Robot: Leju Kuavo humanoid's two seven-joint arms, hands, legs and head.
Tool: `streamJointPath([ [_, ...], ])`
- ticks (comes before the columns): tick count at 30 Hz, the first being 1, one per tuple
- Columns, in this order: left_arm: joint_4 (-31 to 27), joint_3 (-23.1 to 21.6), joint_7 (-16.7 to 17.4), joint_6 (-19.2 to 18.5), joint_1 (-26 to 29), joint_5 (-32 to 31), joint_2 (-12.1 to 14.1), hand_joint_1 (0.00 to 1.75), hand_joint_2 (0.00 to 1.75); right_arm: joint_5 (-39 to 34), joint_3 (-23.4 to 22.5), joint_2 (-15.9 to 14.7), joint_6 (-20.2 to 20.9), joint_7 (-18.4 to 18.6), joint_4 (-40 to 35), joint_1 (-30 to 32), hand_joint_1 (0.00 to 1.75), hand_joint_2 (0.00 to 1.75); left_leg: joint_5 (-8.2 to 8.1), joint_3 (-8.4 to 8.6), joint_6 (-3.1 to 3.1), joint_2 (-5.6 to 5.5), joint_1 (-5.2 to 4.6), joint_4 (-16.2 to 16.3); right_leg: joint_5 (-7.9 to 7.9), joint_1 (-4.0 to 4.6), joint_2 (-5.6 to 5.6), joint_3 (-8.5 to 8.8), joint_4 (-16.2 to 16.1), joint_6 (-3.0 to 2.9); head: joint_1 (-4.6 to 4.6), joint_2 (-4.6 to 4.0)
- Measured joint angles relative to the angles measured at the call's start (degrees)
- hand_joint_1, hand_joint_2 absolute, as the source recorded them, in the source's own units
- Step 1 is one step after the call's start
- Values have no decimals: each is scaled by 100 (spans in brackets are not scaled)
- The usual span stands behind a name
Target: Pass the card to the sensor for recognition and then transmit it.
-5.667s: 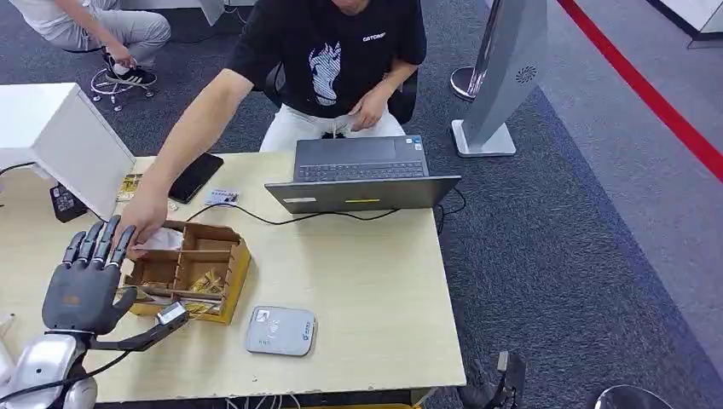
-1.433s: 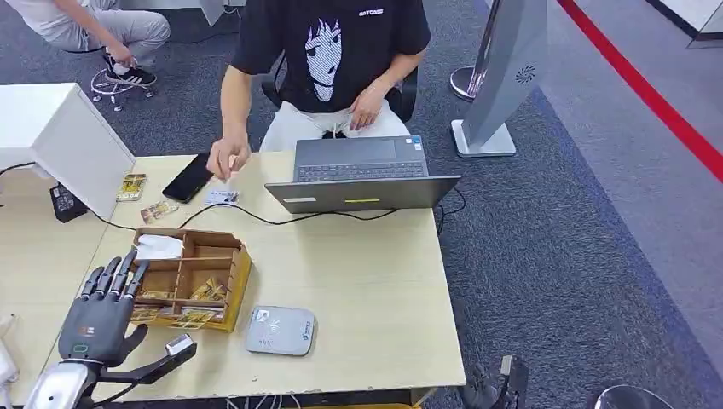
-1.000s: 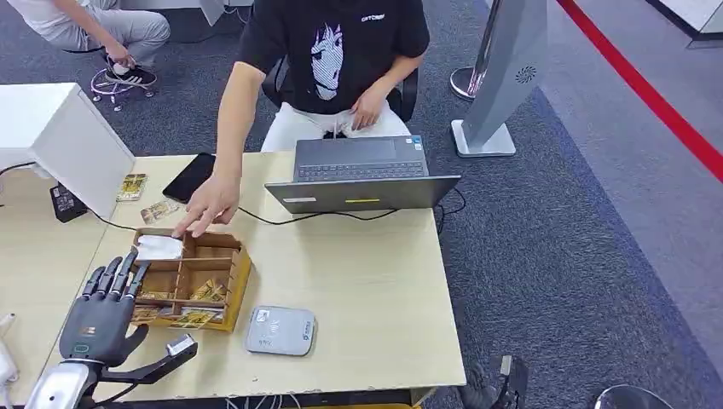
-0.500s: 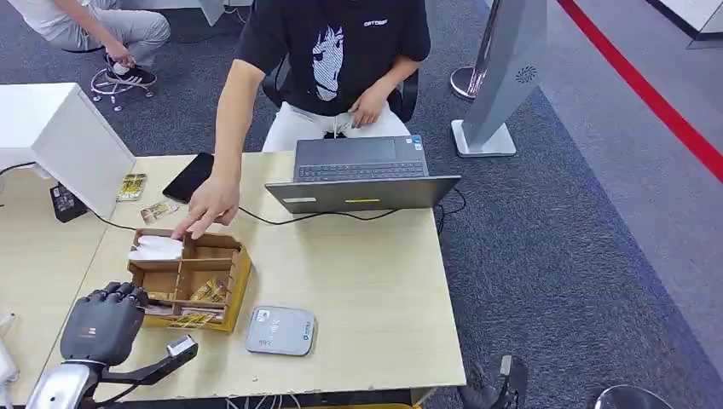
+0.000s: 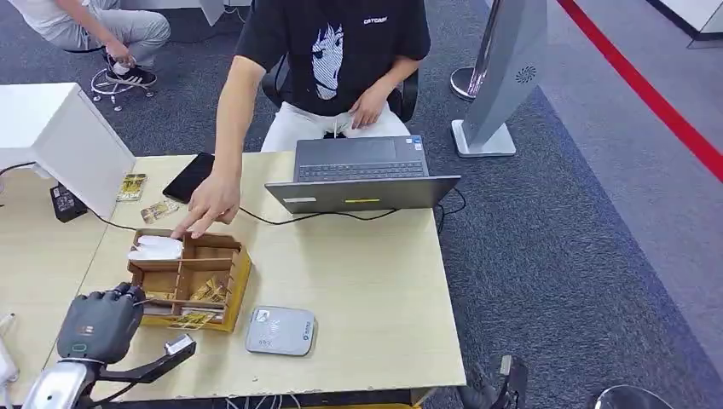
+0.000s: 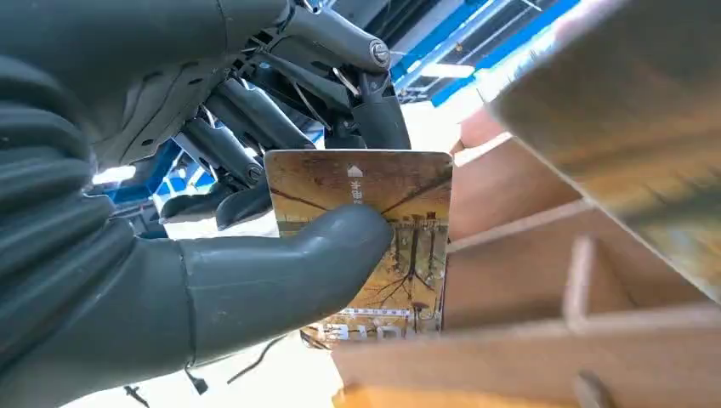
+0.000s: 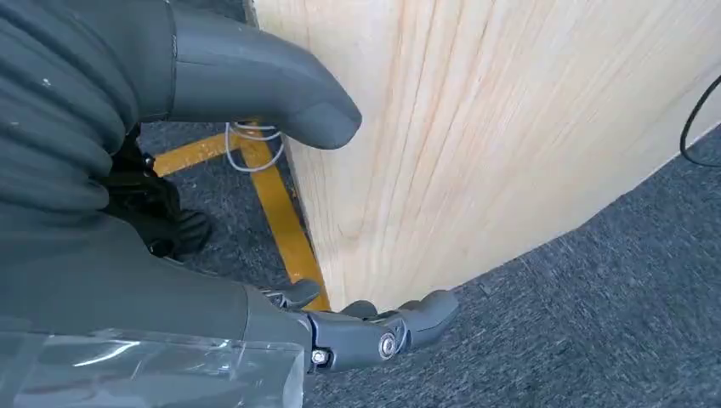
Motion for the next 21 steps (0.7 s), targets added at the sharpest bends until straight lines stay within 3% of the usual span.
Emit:
streamJointPath([
  [5,-339,2,48,-232,-332,232,201,175,175,37,2,0,-20,2,2,-7,0,175,2,-4,-1,-7,3,0,0,2,-11,0,1,0,0,0],
  [11,-542,26,228,-1159,-1707,404,507,175,175,232,105,0,-136,116,33,-85,0,175,17,-4,-10,-6,5,1,18,4,-8,-2,5,-9,0,0],
  [15,-161,26,492,-1554,-2644,262,507,175,175,352,203,0,-232,219,81,-187,0,175,20,-1,-16,18,6,1,28,5,19,-8,5,-12,2,0],
  [21,431,24,739,-1659,-3242,43,411,175,175,437,308,0,-302,289,144,-298,0,175,19,0,-17,56,15,0,36,9,64,-31,6,-20,0,0],
])
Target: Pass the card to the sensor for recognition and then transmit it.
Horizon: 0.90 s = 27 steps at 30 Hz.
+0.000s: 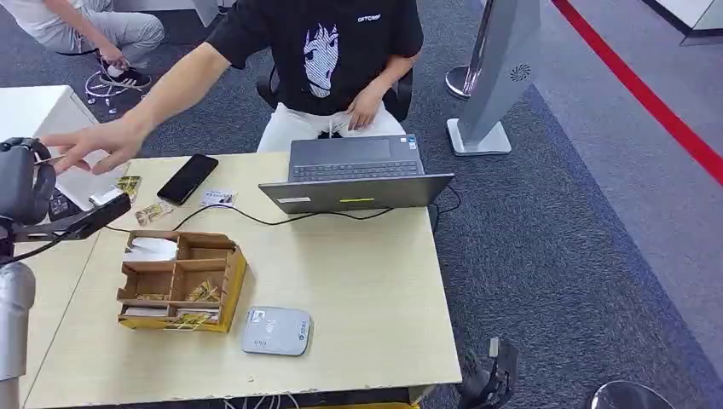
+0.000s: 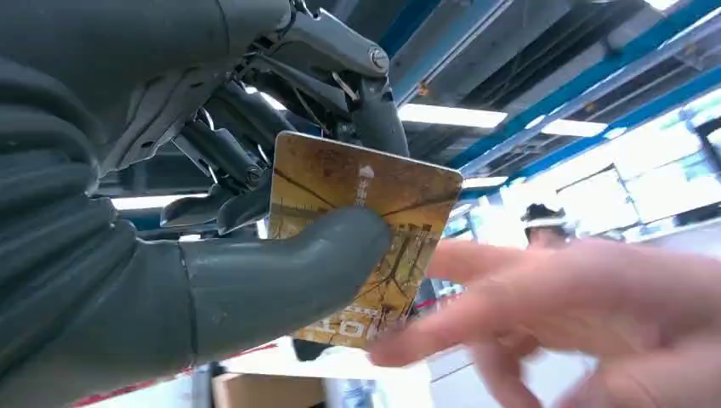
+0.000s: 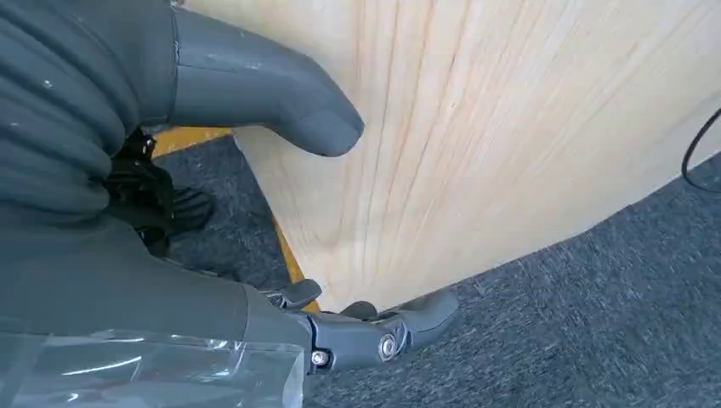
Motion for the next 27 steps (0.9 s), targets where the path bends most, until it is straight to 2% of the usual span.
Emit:
streamJointPath([
  [5,837,0,334,134,-342,-245,-293,175,175,65,111,0,-59,61,42,-105,0,175,-2,0,-3,8,15,-1,5,13,7,-1,1,-10,0,0],
  [14,1472,0,352,170,-429,-255,-568,175,175,85,219,0,-72,92,94,-149,0,175,0,0,-13,70,34,-2,22,30,70,-23,4,-37,0,0],
  [19,1976,0,457,547,-427,-271,-874,175,175,94,271,0,-57,98,118,-163,0,175,-7,0,-24,78,36,-5,22,31,79,-28,4,-38,2,0],
  [20,2054,0,456,597,-425,-271,-925,17,175,94,286,0,-52,98,120,-163,0,175,-9,1,-26,82,37,-5,22,32,86,-28,4,-38,2,0],
  [21,2126,-2,456,631,-425,-271,-975,0,175,94,295,0,-48,98,129,-165,0,175,-9,2,-26,88,37,-5,23,33,92,-29,5,-38,2,0],
  [25,2227,-18,325,770,-335,-271,-1147,0,175,68,337,0,-24,74,133,-154,0,175,-9,2,-26,100,38,-8,23,35,105,-35,5,-40,2,0],
  [27,2189,-17,163,1035,-193,-262,-1215,0,175,-22,341,0,13,22,133,-132,0,175,-10,4,-26,100,38,-13,23,34,105,-35,5,-42,4,0],
])
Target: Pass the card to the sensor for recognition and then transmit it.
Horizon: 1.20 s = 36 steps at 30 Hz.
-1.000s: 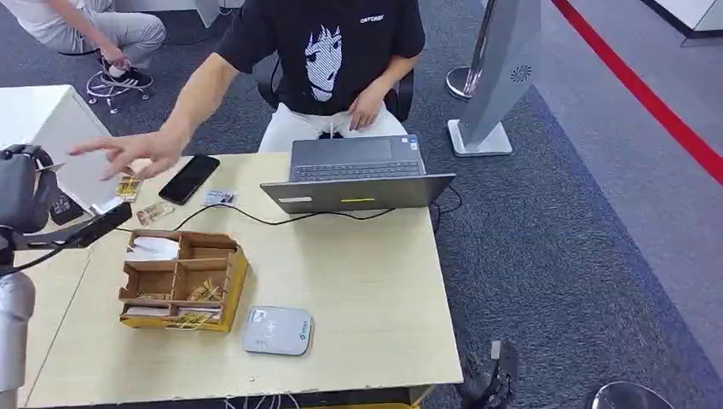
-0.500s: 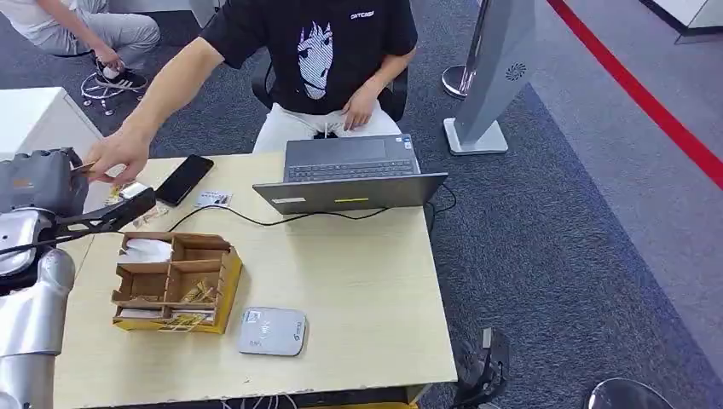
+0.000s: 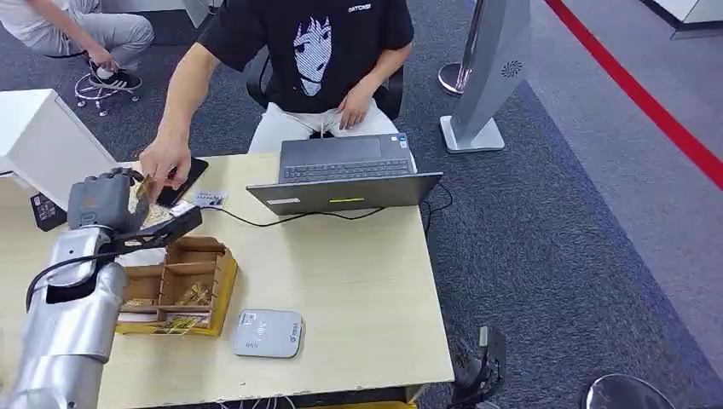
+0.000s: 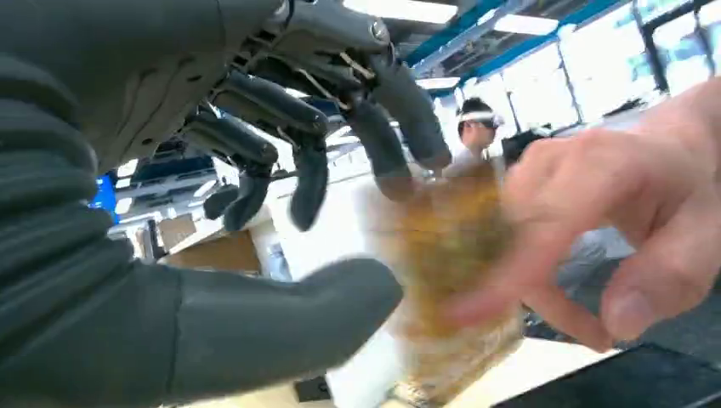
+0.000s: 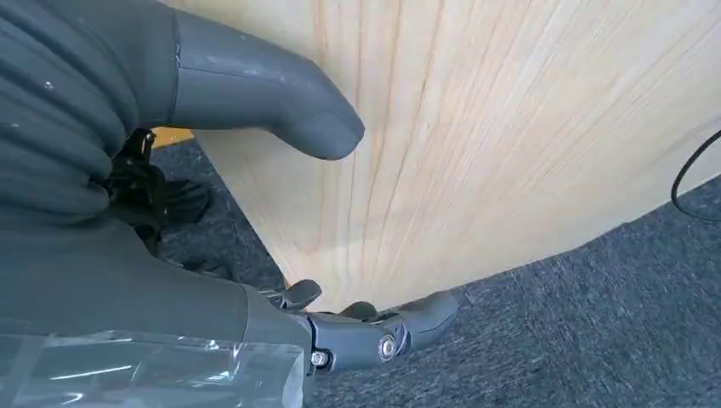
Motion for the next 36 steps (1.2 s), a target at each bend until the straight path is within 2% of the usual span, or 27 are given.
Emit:
streamJointPath([
  [4,-952,0,-328,761,753,337,-195,0,175,-111,0,0,-7,-151,-11,122,0,175,-5,0,-4,-4,0,-6,-11,0,-7,2,-1,-12,-7,0],
  [9,-3195,2,-927,1070,2323,992,-496,0,175,-304,-59,-2,-48,-358,-79,431,0,175,-34,1,-22,-6,-2,-8,-37,-3,-11,5,-2,-7,-9,0],
  [13,-4503,2,-1082,1311,3380,1113,-603,0,175,-378,-214,-18,-11,-433,-142,671,0,175,-41,-6,-17,-58,-3,-8,-61,-4,-65,14,-5,9,-13,0],
  [16,-4907,4,-1156,1368,3678,1231,-645,0,175,-378,-286,-26,-37,-435,-181,706,0,175,-40,-11,-17,-87,-4,-8,-62,-5,-96,24,-6,10,-11,0],
  [18,-5222,20,-1281,1541,3969,1476,-693,0,175,-411,-361,-26,-15,-444,-210,731,0,175,-43,-7,-14,-89,-7,-7,-62,-8,-100,31,-6,10,-11,0],
  [21,-5839,186,-1653,1928,4599,2106,-949,0,175,-373,-599,-33,68,-465,-308,873,0,175,-44,-5,-12,-101,-12,-6,-68,-9,-105,37,-10,19,-11,0],
  [23,-6160,374,-1929,2023,4967,2424,-1126,0,175,-317,-775,-35,120,-470,-395,973,0,175,-46,-5,-9,-110,-18,-6,-75,-12,-115,40,-13,30,-9,0],
  [25,-6375,544,-2008,2008,5192,2533,-1316,0,175,-290,-922,-35,189,-461,-467,1033,0,175,-49,-8,-5,-121,-19,-6,-77,-12,-129,43,-14,32,-4,0],
  [26,-6440,662,-2028,1936,5295,2633,-1409,131,175,-316,-1005,-35,322,-448,-503,1048,7,175,-55,-6,5,-121,-21,-6,-78,-14,-132,44,-15,33,-4,0],
  [27,-6472,805,-2074,1839,5398,2843,-1530,175,175,-378,-1093,-35,514,-426,-518,1065,175,175,-57,-4,7,-120,-22,-6,-79,-14,-131,48,-15,33,-7,0],
  [29,-6456,1264,-2262,1469,5503,3830,-1755,175,175,-656,-1330,-48,1138,-275,-518,1100,175,175,-57,1,8,-120,-22,-6,-81,-14,-131,52,-16,35,-2,0],
  [31,-6125,1949,-2417,684,5411,5599,-1930,175,175,-1061,-1679,-74,1815,-101,-464,1124,175,175,-57,8,9,-121,-28,-7,-82,-20,-133,55,-18,35,0,0],
  [32,-5771,2408,-2456,157,5281,6339,-1991,175,175,-1170,-1854,-83,1900,-37,-422,1126,175,175,-57,12,9,-121,-28,-8,-84,-25,-133,61,-17,33,-2,0],
  [33,-5331,2931,-2469,-404,5145,6857,-2028,175,175,-1187,-1990,-94,1853,22,-391,1125,175,175,-57,16,9,-120,-25,-10,-85,-25,-132,67,-17,31,-7,0],
  [34,-4821,3526,-2522,-1004,4954,7122,-2061,175,175,-1139,-2174,-116,1669,120,-337,1129,175,175,-57,23,8,-118,-23,-13,-89,-23,-130,73,-16,26,-9,0],
  [36,-3739,4632,-2329,-1753,4532,7312,-2072,175,175,-915,-2385,-162,1194,405,-223,1140,175,175,-57,34,7,-110,-25,-21,-91,-24,-123,82,-15,23,-2,0],
])
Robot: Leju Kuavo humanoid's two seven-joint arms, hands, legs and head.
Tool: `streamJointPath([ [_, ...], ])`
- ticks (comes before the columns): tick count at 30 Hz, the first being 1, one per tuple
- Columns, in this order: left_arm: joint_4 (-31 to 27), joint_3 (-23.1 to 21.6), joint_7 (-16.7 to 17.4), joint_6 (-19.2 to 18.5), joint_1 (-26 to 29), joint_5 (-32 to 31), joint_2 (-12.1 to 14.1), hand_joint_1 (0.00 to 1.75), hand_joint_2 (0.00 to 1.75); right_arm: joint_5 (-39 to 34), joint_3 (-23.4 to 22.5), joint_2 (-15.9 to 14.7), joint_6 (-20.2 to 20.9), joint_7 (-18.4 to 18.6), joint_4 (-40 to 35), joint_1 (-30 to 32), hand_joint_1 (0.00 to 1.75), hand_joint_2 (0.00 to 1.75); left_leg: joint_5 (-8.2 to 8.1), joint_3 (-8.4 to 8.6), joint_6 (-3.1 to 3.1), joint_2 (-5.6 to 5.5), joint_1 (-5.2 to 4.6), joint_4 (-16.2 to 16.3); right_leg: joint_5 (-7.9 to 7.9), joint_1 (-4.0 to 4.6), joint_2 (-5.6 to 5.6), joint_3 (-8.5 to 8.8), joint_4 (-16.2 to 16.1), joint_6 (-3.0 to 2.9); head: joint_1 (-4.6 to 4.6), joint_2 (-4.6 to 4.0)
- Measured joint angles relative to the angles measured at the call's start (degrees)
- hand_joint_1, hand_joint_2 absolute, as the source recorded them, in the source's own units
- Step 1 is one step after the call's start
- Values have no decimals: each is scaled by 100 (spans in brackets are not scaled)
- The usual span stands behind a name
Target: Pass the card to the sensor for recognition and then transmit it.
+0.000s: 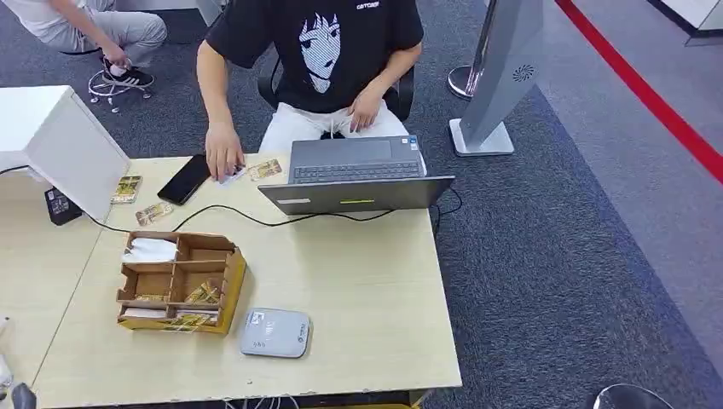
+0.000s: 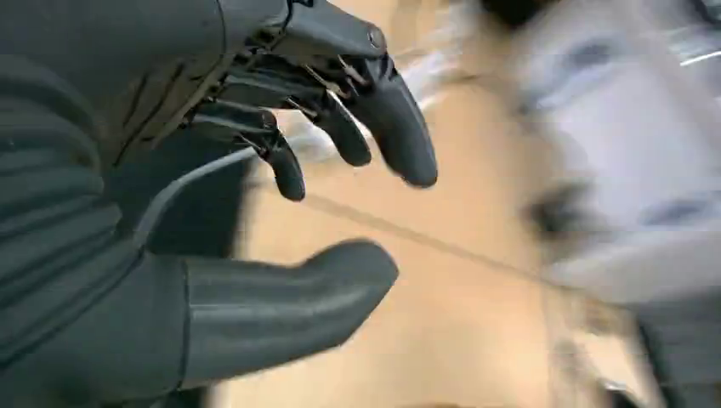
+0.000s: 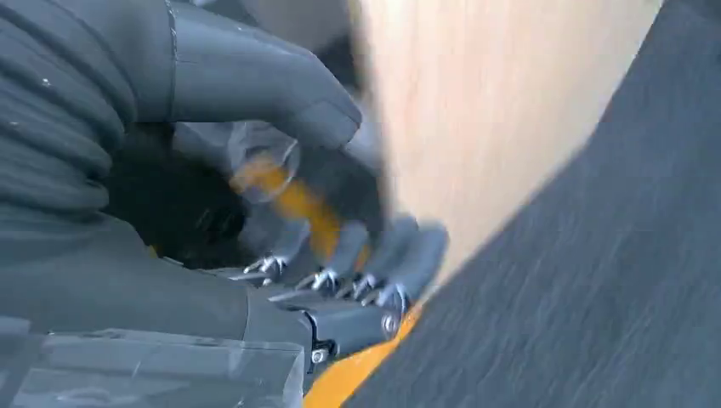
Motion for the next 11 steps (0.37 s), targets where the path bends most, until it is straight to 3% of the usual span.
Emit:
streamJointPath([
  [3,2437,1574,351,244,-466,17,277,175,175,634,-65,-63,-926,607,271,40,175,175,-12,24,-14,21,3,0,-3,1,31,5,2,-4,-26,0],
  [6,4002,2326,268,401,-676,-15,408,175,175,755,-69,-87,-1078,722,447,87,175,175,-9,14,-9,-16,-8,1,-17,-1,-6,12,0,16,-22,0],
  [8,4846,2658,779,743,-853,-222,507,175,175,1010,-67,-107,-1389,1108,564,52,175,175,-13,18,-3,-36,-11,1,-24,-3,-31,29,-7,21,-2,0],
  [9,5166,2761,1135,1001,-931,-392,527,175,175,1150,-58,-111,-1589,1386,612,34,0,175,-18,22,4,-36,-16,2,-28,-7,-33,35,-7,26,2,0],
  [10,5591,2870,1712,1436,-971,-617,529,3,175,1346,-37,-114,-1958,1874,675,30,0,175,-22,27,10,-35,-20,3,-31,-11,-33,41,-8,31,-4,0],
  [11,5847,2929,2053,1694,-1024,-683,520,3,175,1462,-24,-114,-2229,2232,726,37,0,175,-22,31,11,-35,-24,4,-31,-16,-33,44,-8,32,-2,0],
])
